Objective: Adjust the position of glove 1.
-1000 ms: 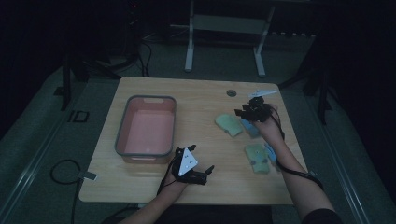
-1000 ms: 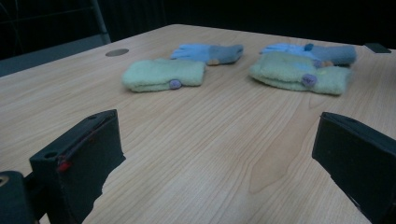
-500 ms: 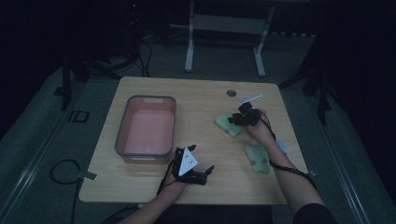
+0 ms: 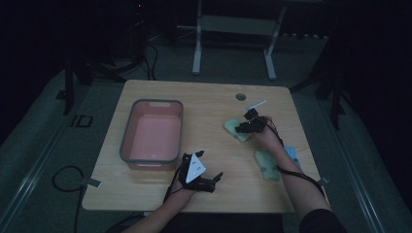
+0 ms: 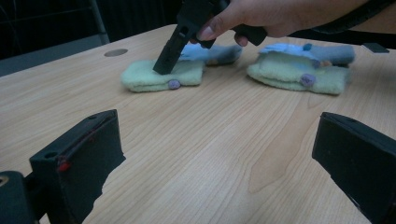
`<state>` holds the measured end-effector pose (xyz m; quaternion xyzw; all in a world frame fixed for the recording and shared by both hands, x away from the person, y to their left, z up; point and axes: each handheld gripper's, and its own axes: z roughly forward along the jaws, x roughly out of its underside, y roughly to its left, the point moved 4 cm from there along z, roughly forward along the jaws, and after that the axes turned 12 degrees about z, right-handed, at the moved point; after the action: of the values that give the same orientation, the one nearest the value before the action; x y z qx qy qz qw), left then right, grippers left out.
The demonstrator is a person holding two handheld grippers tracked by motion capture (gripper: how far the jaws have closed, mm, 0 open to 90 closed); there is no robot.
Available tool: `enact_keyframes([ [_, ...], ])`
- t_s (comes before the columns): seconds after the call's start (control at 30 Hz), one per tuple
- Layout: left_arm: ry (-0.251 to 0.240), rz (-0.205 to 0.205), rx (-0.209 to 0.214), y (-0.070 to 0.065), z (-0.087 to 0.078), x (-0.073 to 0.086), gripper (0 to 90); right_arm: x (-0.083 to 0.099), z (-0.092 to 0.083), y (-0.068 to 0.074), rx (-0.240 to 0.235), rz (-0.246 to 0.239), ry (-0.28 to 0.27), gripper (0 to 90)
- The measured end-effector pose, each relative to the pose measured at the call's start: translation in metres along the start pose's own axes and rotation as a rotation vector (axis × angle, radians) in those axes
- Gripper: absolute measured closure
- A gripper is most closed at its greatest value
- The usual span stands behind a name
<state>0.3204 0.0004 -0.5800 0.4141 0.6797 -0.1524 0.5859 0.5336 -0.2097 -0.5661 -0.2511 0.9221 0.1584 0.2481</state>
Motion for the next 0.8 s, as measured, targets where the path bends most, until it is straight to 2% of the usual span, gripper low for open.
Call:
enact_keyframes([
  [0.17, 0.001, 0.001, -0.001, 0.0, 0.0, 0.0, 1.9, -0.001, 0.002, 0.002, 0.023, -0.023, 0.015, 73.3],
  [0.3, 0.001, 0.001, -0.001, 0.0, 0.0, 0.0, 1.9, -0.001, 0.002, 0.006, 0.052, -0.014, 0.011, 79.1],
  [0.5, 0.002, -0.008, -0.003, 0.001, 0.0, 0.0, 1.9, -0.003, 0.0, 0.012, 0.093, 0.052, 0.021, 85.4],
  [0.63, 0.001, -0.006, -0.004, 0.0, 0.0, 0.0, 1.9, -0.013, -0.016, 0.024, 0.097, 0.07, -0.012, 86.4],
  [0.7, 0.002, -0.002, -0.005, 0.0, 0.0, 0.0, 1.9, -0.021, -0.031, 0.031, 0.101, 0.082, -0.049, 86.5],
  [0.8, -0.001, -0.008, -0.005, 0.0, 0.0, 0.0, 1.9, -0.031, -0.055, 0.043, 0.111, 0.132, -0.118, 86.5],
])
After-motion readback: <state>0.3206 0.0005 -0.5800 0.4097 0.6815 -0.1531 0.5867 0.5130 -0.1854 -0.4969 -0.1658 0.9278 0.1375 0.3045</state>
